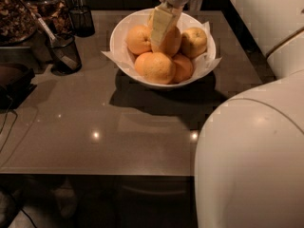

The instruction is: Pick orange from white bowl

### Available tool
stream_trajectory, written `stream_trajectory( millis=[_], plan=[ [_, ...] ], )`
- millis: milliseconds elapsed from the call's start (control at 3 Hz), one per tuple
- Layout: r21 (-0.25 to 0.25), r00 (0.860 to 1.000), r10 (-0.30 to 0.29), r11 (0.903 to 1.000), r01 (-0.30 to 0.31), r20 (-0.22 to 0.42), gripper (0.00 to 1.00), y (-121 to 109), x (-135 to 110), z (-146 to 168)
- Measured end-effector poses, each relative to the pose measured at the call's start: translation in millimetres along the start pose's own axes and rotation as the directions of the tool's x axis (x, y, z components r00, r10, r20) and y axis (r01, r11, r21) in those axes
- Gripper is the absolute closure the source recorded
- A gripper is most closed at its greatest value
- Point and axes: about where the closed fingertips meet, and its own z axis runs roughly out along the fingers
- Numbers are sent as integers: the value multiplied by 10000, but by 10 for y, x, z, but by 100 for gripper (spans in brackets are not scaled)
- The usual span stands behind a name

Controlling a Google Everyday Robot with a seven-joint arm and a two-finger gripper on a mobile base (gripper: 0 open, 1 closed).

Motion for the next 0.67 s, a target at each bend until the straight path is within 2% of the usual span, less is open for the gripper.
stream_trajectory(
  millis=[667],
  plan=[
    [-308, 9995, 184, 9993, -191, -250, 30, -31, 95, 186]
  ],
)
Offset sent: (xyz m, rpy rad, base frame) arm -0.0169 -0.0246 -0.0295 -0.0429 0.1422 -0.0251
